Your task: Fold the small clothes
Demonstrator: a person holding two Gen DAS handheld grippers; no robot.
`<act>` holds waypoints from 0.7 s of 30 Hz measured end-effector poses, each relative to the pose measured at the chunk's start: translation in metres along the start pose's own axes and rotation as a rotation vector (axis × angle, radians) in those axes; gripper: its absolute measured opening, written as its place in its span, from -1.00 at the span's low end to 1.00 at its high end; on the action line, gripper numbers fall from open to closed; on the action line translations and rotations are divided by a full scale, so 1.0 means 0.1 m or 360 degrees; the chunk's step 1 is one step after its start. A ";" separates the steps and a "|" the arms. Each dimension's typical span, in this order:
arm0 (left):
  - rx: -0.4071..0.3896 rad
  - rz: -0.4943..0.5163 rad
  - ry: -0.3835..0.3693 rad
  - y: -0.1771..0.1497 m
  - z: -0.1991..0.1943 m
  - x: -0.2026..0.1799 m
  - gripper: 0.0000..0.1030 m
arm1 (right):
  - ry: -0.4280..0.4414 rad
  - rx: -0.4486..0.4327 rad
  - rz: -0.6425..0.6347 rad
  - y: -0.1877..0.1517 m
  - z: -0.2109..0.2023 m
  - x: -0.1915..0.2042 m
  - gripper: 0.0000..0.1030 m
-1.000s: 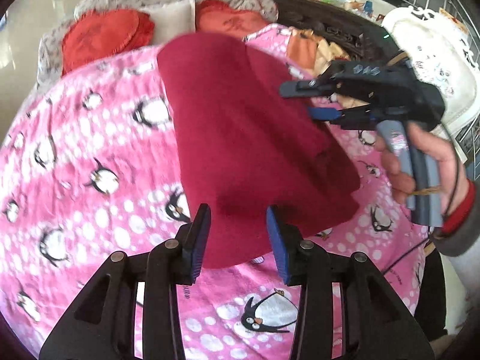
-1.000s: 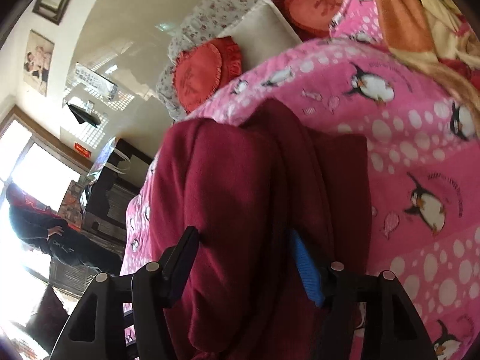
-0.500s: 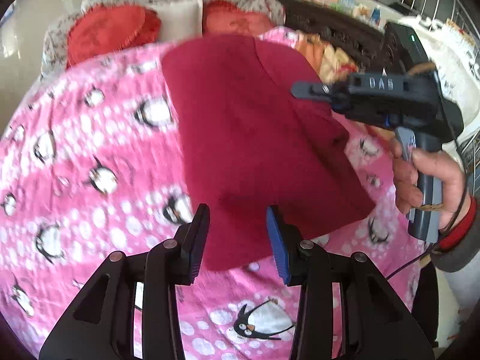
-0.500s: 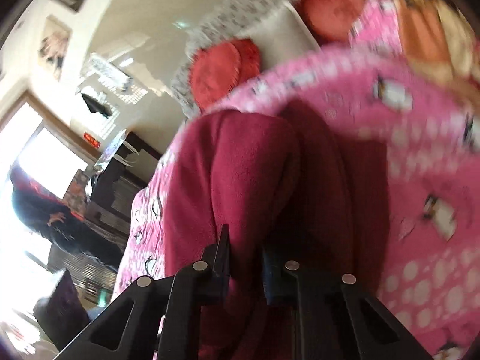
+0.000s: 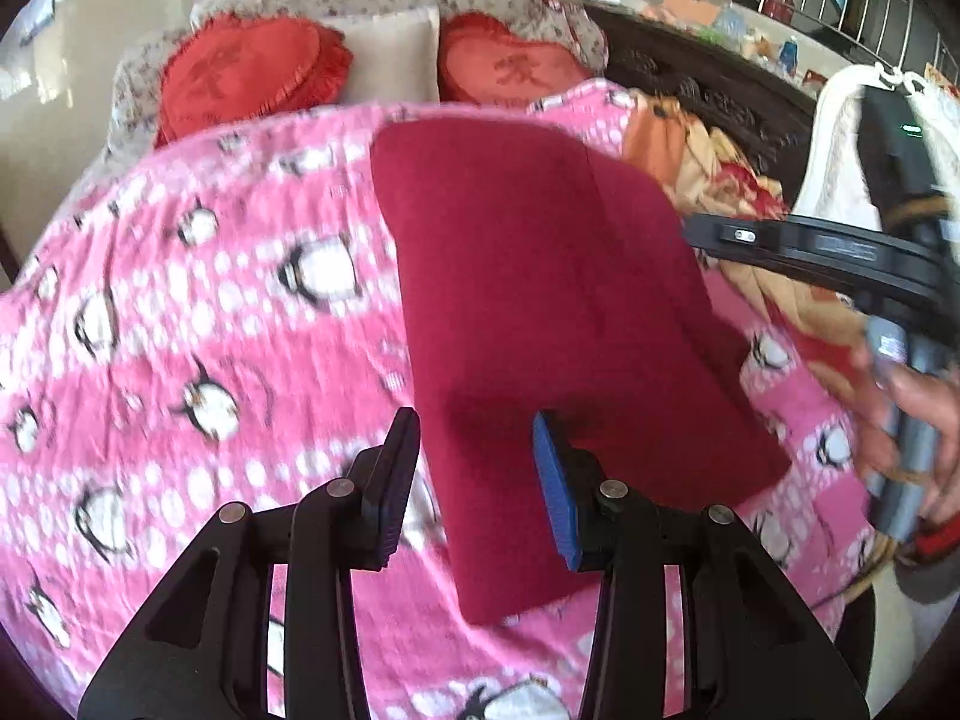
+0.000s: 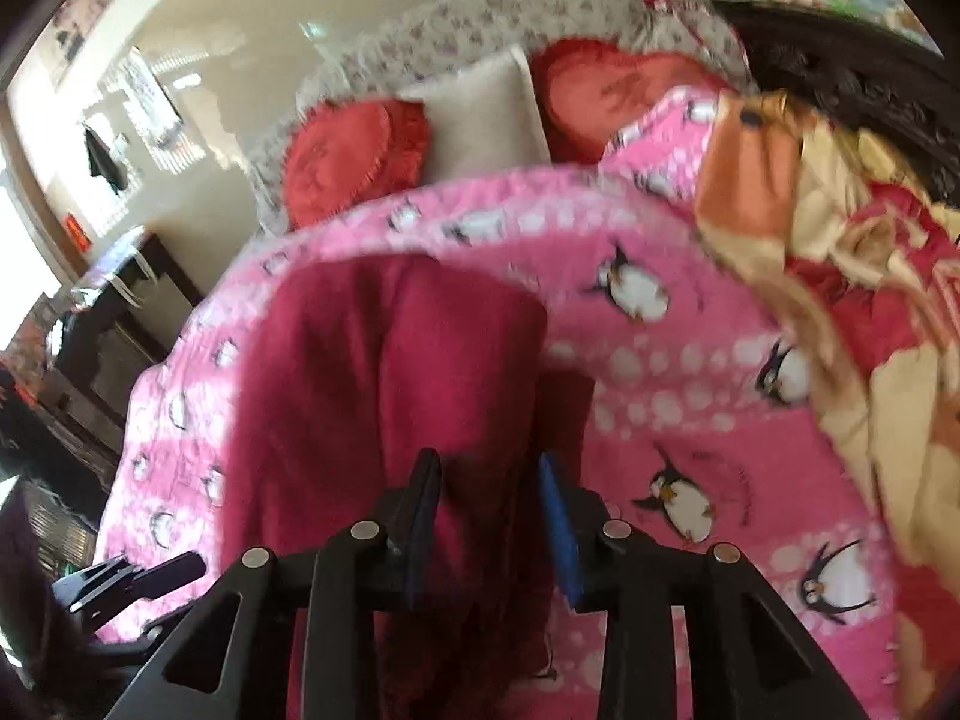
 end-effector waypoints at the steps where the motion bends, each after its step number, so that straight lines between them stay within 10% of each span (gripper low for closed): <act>1: -0.0016 -0.0004 0.0026 0.06 0.01 0.00 -0.26 | 0.0073 0.0002 -0.0010 0.02 -0.05 0.10 -0.38; 7: -0.0049 -0.0078 0.0086 0.29 0.19 0.05 -0.26 | 0.0053 0.0115 -0.0290 -0.27 0.01 0.54 -0.38; 21: 0.0028 -0.0110 0.0092 0.23 0.48 0.04 0.09 | -0.0197 0.0200 -0.0276 -0.52 0.35 0.01 -0.59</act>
Point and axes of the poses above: each gripper's, at about its wrist camera, not at the fingertips, and z roughly the way its jaws point, x to its left, y to its top, the point moved 8 cm from there along z, roughly the way its jaws point, and after that the axes turned 2 degrees about z, right-handed, at the moved point
